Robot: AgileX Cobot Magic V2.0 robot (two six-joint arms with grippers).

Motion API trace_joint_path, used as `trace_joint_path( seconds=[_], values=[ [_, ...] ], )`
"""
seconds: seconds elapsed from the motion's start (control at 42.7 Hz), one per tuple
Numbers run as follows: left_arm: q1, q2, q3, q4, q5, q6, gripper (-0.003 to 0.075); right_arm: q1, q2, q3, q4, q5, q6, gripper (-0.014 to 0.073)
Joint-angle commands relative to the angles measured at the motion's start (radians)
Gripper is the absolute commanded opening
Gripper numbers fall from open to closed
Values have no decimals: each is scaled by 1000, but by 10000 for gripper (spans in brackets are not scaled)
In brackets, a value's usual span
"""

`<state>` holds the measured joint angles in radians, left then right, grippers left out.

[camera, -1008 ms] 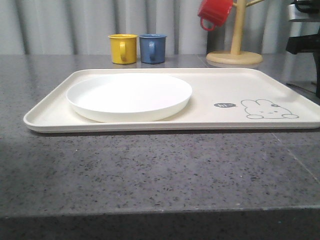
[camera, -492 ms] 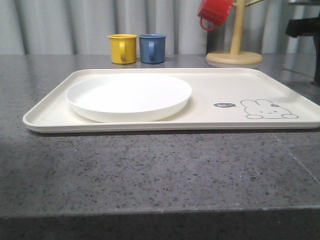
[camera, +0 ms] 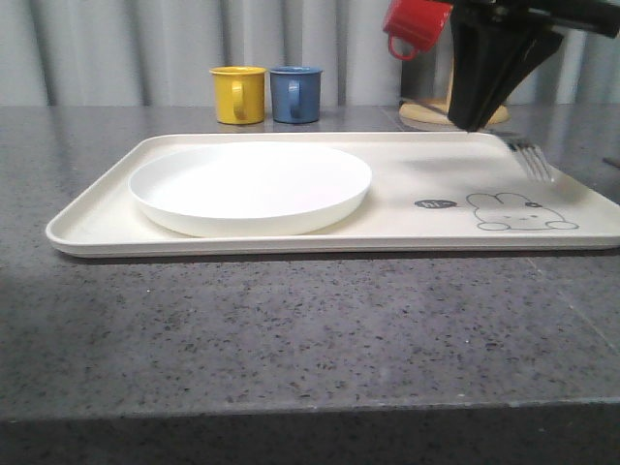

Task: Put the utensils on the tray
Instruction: 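Place the fork on the tray beside the plate and release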

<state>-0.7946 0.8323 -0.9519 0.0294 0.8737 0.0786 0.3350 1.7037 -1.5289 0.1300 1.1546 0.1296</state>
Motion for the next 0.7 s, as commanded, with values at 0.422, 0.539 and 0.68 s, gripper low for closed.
trace_joint_path(
  seconds=[0.422,0.539,0.68],
  values=[
    [-7,-3,-27,2,-68,-8,417,-1,92,-31,3,-164,220,22],
    [-7,-3,-27,2,-68,-8,417,0,93,-31,3,-164,221,151],
    [-7,-3,-27,2,-68,-8,417,0,82,-34,-7,-168,218,341]
  ],
)
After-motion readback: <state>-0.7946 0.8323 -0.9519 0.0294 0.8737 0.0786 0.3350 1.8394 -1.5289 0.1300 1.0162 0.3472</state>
